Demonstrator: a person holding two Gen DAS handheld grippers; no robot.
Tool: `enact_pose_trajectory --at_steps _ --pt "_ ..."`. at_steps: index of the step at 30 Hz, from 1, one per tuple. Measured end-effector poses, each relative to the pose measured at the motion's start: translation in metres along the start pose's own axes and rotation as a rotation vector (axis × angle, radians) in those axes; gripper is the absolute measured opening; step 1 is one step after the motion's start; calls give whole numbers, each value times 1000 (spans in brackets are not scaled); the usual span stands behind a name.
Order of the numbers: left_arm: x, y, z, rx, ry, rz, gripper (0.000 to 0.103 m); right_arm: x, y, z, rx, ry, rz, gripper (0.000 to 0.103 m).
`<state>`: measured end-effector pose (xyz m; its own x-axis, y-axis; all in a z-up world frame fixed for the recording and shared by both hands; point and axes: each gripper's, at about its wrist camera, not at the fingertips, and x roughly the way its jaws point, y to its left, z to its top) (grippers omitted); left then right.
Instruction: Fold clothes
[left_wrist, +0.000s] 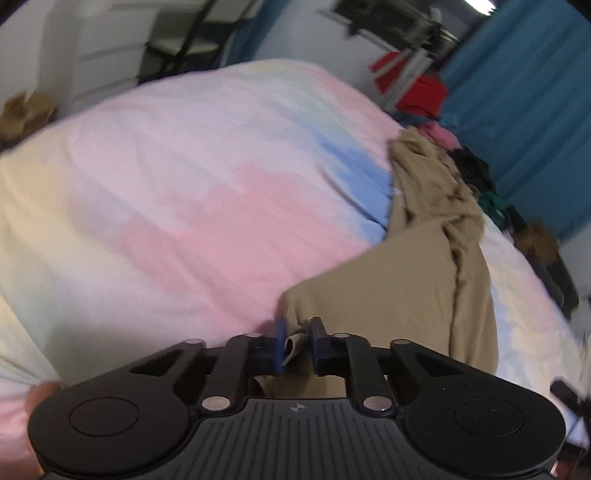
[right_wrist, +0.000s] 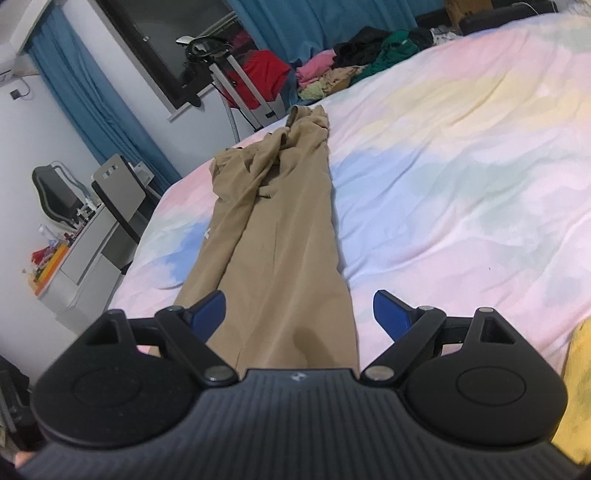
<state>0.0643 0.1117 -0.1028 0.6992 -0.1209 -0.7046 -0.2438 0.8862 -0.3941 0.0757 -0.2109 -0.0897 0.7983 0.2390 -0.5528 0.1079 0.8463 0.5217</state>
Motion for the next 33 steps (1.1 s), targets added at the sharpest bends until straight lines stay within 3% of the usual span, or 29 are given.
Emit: enact_pose_trajectory --at_steps 7,10,12,15,20,22,24,26,29,33 --pt "-64 -54 -19 360 -292 -154 6 -1 -7 1 19 5 -33 88" --pt "-78 -79 -35 545 -332 -239 6 -3 -8 1 22 -1 -40 88" --pt "-78 -93 -47 651 -301 -292 6 -3 -9 2 26 0 -47 88" --pt "-64 -111 -64 786 -189 -339 6 -1 -11 2 34 7 -53 88" --pt "-38 -124 -89 931 17 -353 11 2 -15 0 58 33 -50 88" --pt "-35 -123 -91 938 58 -356 15 3 -17 -1 73 45 -45 88" --pt "-38 -117 -84 888 55 -369 29 5 -19 -1 87 58 -40 88" --pt "-42 -106 -71 794 48 -394 65 6 -21 -2 101 70 -36 88" --pt "-44 -89 -47 626 32 -425 75 9 -25 -5 119 108 -20 88" --pt "-25 -68 -21 404 65 -318 83 17 -30 -14 151 182 9 87"
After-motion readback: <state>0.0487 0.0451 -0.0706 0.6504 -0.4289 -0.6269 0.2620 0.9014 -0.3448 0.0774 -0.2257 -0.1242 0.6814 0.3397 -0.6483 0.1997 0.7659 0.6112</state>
